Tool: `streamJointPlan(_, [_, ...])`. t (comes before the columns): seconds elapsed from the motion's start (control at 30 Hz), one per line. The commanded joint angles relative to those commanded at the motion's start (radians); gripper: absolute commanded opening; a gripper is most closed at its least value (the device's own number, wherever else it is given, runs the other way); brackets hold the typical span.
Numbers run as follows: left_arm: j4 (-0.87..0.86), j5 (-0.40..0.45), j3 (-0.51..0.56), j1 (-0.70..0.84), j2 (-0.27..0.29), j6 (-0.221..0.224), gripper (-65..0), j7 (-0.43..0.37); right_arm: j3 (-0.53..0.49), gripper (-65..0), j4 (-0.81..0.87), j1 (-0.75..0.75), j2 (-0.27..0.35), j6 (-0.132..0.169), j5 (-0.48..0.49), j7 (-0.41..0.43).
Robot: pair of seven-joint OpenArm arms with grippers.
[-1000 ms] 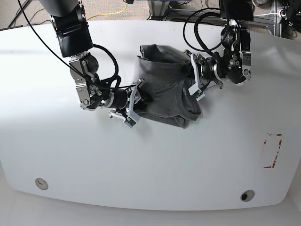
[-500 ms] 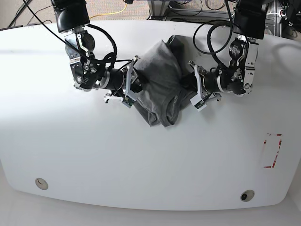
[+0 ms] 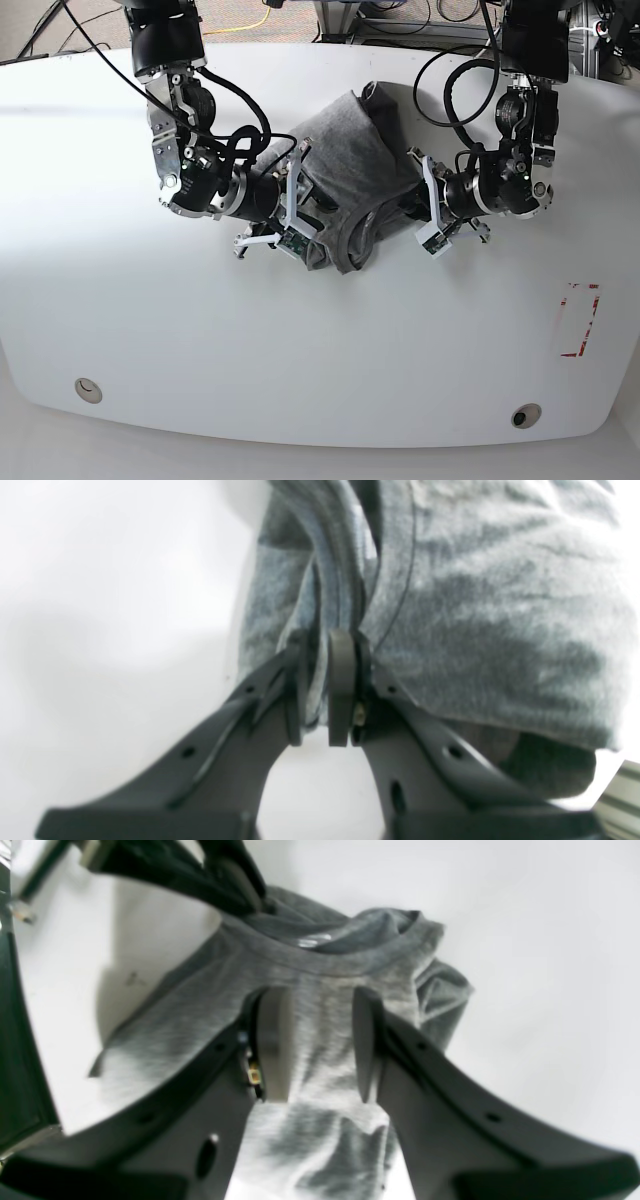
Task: Layout the t-shirt on the table in an organized manner, then fold the t-shirt properly
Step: 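Grasp the folded shirt with both grippers and lift it slightly, then set the folded shirt down and open both grippers beside it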
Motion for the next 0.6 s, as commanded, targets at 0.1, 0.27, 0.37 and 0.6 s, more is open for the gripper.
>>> streamJointPlan(0.1, [0.040, -0.002, 0.005, 0.023, 0.008, 0.000, -58.7, 0.000, -0.002, -46.3, -0.080, 0.034, -0.017, 0.000, -0.032, 0.058])
streamJointPlan(0.27, [0.083, 0.000, 0.054, 0.032, 0.063, 0.000, -58.7, 0.003, -0.041, -46.3, -0.229, 0.097, -0.028, 0.000, -0.074, 0.120])
streamJointPlan(0.37, [0.084, 0.002, 0.078, 0.058, 0.086, 0.000, -58.7, 0.003, -0.064, -46.3, -0.298, 0.115, -0.020, 0.000, -0.075, 0.167])
streamJointPlan(0.6, [0.026, 0.075, 0.124, 0.091, 0.132, 0.000, -58.7, -0.021, -0.083, -46.3, -0.397, 0.109, -0.002, 0.000, -0.075, 0.239])
